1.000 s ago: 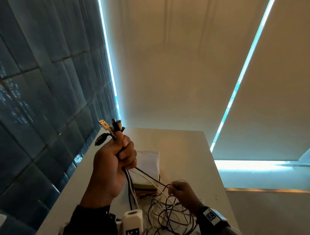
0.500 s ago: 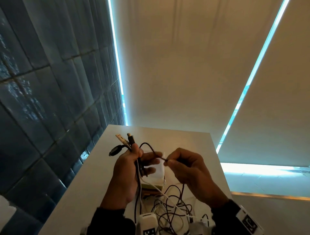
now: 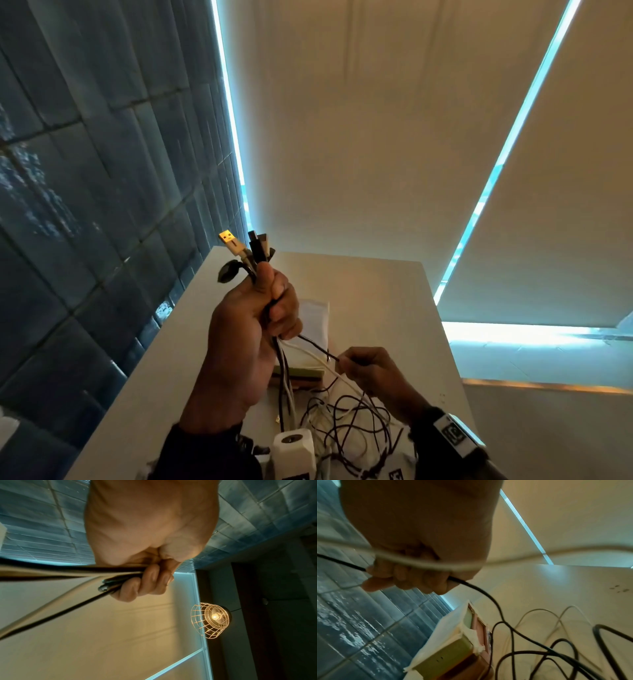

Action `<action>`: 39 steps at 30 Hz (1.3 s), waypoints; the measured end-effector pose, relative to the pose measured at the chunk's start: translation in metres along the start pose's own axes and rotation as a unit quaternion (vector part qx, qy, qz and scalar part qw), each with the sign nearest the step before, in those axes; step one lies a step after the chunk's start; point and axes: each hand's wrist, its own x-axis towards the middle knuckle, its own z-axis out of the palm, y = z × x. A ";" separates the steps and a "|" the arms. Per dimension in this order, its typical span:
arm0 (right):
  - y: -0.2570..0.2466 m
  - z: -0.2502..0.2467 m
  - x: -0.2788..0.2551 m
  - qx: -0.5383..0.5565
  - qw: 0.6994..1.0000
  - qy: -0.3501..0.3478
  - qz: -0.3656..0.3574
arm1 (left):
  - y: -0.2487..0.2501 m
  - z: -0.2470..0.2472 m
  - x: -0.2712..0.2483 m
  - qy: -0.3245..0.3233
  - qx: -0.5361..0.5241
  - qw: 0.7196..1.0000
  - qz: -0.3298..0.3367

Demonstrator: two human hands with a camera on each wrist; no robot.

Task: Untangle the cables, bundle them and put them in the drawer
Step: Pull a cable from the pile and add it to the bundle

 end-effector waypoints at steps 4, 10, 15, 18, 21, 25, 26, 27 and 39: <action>0.015 0.003 0.008 -0.049 0.999 0.014 0.017 | 0.007 -0.001 -0.002 0.005 0.016 1.000 0.018; 0.040 0.000 0.010 -0.177 0.984 0.019 -0.001 | 0.018 -0.009 -0.005 0.009 0.018 0.999 0.033; 0.018 -0.004 0.020 -0.131 0.980 0.145 0.022 | 0.008 -0.015 -0.001 0.055 0.042 0.997 0.033; -0.031 -0.007 0.017 0.058 0.984 0.168 -0.026 | 0.000 -0.018 0.003 0.082 0.052 0.995 0.011; -0.081 -0.002 0.004 0.161 0.976 0.085 -0.123 | -0.010 -0.014 0.005 0.096 0.092 0.991 -0.017; -0.112 0.010 -0.015 0.154 0.968 -0.025 -0.194 | -0.015 -0.009 0.007 0.115 0.132 0.984 -0.039; -0.112 0.011 -0.018 0.147 0.967 -0.048 -0.201 | -0.015 -0.009 0.007 0.108 0.133 0.984 -0.047; -0.110 0.012 -0.021 0.136 0.967 -0.068 -0.203 | -0.014 -0.008 0.006 0.093 0.125 0.986 -0.057; -0.028 -0.023 -0.019 -0.080 0.993 0.007 -0.080 | 0.015 -0.010 0.002 0.052 -0.037 0.998 0.019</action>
